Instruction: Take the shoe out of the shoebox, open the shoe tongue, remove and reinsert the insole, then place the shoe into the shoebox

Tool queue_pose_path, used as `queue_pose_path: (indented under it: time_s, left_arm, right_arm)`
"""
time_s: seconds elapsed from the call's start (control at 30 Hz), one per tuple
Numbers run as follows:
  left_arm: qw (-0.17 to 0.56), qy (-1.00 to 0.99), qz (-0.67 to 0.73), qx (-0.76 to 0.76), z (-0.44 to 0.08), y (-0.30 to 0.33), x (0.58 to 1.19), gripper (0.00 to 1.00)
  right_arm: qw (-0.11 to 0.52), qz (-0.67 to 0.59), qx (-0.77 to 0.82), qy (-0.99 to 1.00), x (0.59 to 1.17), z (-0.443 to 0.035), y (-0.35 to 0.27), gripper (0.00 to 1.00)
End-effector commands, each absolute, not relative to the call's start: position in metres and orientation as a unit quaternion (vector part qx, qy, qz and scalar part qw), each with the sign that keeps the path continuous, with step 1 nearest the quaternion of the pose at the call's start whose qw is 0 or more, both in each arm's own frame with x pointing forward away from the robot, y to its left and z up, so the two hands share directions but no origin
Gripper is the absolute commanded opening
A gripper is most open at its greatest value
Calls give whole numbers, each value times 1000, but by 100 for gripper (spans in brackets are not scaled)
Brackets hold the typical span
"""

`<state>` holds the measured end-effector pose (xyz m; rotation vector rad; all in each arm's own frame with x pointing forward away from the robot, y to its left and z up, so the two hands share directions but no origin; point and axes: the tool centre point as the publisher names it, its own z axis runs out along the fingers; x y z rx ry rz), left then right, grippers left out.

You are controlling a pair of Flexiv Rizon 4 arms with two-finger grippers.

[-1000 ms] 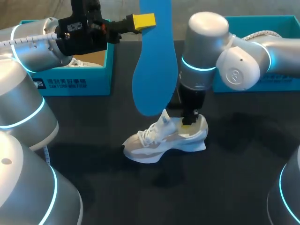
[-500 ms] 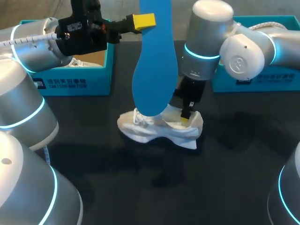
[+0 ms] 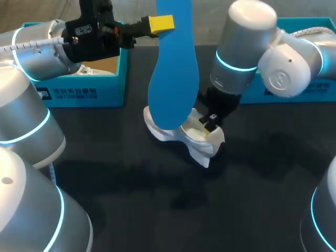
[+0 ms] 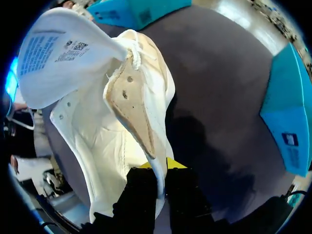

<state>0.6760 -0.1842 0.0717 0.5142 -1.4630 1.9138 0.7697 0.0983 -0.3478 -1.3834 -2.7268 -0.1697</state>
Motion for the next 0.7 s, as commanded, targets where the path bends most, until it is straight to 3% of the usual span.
queue_pose_path:
  time_s: [0.03, 0.7]
  left_arm:
    - [333, -559, 734, 196, 71, -186, 677, 0]
    - [333, -559, 734, 196, 71, -186, 677, 0]
  right_arm:
    - [-4, -59, -669, -740, 757, -345, 97, 0]
    - [15, -109, -733, -671, 763, -363, 117, 0]
